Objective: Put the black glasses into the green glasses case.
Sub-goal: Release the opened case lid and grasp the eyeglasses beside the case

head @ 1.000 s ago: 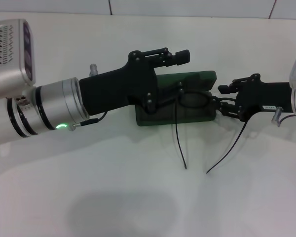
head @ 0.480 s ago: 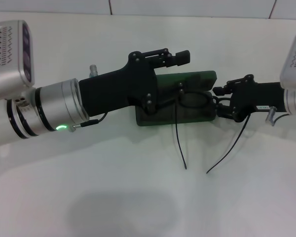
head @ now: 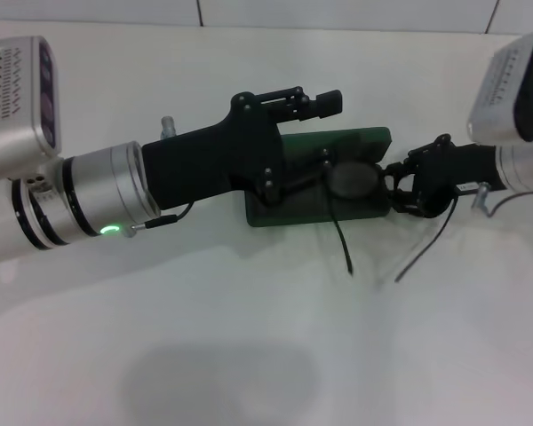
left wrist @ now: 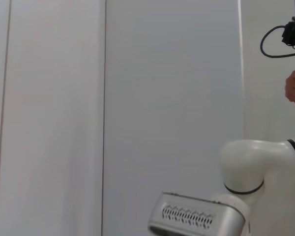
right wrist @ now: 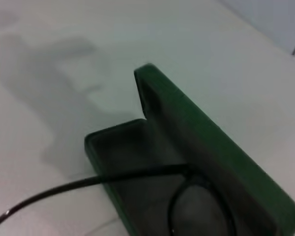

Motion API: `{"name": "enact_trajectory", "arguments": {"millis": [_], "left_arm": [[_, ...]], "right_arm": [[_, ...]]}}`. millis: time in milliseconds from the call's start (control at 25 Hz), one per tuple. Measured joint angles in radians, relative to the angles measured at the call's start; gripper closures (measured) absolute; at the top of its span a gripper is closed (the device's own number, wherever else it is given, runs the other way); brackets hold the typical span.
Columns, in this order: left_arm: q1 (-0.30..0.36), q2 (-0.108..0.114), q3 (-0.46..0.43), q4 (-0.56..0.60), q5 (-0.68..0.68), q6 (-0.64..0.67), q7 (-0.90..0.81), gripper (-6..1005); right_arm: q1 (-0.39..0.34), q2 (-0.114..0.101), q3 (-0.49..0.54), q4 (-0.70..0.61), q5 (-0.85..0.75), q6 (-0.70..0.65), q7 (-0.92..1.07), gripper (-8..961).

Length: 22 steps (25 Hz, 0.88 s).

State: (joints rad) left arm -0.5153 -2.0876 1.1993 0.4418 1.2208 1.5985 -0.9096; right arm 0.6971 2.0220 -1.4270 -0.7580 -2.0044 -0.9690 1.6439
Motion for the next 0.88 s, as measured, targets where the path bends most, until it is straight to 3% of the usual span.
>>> {"name": "enact_trajectory", "arguments": {"millis": [880], "left_arm": [[-0.005,0.002,-0.006,0.004,0.000,0.000,0.000,514]], "right_arm": [[0.019,0.001,-0.022,-0.080,-0.123,-0.038,0.093,607]]}}
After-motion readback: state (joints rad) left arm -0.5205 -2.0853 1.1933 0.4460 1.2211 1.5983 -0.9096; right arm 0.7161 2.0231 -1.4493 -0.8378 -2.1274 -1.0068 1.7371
